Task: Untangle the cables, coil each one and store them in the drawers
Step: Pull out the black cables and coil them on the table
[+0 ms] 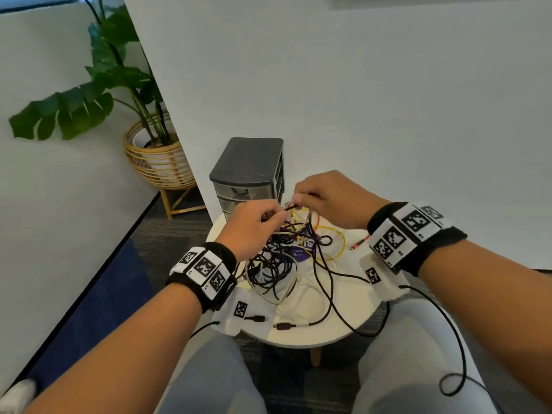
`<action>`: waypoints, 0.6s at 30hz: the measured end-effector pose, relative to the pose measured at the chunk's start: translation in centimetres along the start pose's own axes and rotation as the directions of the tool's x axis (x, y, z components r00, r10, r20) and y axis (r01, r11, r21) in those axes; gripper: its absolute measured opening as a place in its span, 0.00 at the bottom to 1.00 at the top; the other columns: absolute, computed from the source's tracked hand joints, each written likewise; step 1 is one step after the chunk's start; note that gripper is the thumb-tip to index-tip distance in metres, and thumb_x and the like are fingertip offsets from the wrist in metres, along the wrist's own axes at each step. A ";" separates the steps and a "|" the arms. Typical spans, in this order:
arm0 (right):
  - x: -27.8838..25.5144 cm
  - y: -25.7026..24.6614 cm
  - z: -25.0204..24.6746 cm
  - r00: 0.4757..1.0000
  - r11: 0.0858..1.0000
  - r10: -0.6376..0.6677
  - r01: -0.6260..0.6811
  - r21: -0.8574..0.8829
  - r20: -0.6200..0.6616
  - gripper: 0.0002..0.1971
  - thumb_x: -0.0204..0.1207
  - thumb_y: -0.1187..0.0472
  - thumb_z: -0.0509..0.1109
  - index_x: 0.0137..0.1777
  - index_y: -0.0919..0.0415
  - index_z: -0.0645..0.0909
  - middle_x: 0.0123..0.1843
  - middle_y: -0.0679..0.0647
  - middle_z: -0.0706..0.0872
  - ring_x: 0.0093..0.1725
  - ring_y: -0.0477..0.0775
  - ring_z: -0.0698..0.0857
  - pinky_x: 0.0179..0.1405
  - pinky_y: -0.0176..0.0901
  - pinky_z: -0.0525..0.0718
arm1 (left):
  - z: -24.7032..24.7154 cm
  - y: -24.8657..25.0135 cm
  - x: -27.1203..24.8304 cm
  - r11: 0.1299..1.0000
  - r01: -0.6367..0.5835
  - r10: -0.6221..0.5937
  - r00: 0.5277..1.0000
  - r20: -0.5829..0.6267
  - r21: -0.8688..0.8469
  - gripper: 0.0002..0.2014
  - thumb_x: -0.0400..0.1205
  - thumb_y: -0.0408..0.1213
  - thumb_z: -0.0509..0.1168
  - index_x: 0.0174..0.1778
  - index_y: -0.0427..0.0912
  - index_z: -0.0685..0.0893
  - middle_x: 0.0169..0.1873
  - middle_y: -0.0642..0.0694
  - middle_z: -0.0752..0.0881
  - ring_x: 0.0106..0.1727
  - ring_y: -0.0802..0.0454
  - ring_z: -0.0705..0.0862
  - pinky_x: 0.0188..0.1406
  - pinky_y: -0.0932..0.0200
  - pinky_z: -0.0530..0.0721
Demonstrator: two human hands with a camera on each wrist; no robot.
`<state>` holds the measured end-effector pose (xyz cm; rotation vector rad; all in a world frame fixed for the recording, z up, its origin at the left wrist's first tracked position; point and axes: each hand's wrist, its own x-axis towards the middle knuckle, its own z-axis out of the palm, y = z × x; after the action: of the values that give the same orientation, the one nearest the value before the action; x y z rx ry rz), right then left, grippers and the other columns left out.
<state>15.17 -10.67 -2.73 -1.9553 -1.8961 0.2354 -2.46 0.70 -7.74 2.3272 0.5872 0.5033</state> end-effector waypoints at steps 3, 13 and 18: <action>0.3 0.3 -0.6 0.992 0.999 0.031 -0.026 0.040 -0.123 0.15 0.88 0.55 0.65 0.39 0.57 0.81 0.35 0.45 0.83 0.36 0.42 0.80 0.38 0.43 0.73 | -0.1 0.0 -0.3 1.000 0.002 -0.001 1.000 0.028 -0.030 0.12 0.88 0.45 0.66 0.40 0.46 0.85 0.31 0.56 0.82 0.34 0.60 0.78 0.41 0.56 0.77; 1.5 0.3 -3.2 0.728 0.907 0.392 -0.205 0.367 -0.562 0.19 0.90 0.55 0.60 0.39 0.62 0.80 0.32 0.43 0.79 0.26 0.35 0.73 0.30 0.32 0.66 | -0.4 -0.9 -0.3 0.995 0.079 -0.070 0.989 0.133 -0.067 0.12 0.89 0.48 0.64 0.46 0.48 0.88 0.42 0.53 0.89 0.47 0.58 0.85 0.53 0.53 0.82; 1.9 0.9 -4.0 0.559 0.828 0.524 -0.160 0.537 -0.642 0.20 0.89 0.54 0.59 0.31 0.52 0.72 0.35 0.44 0.83 0.23 0.34 0.72 0.35 0.40 0.66 | 0.1 -1.3 0.3 0.994 0.087 -0.095 0.984 0.152 0.060 0.12 0.88 0.54 0.62 0.44 0.55 0.85 0.42 0.60 0.88 0.50 0.58 0.85 0.63 0.38 0.79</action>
<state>17.73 -9.51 0.82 -1.6906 -0.7847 -0.0911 -2.52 1.62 -8.65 2.3513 0.6358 0.2650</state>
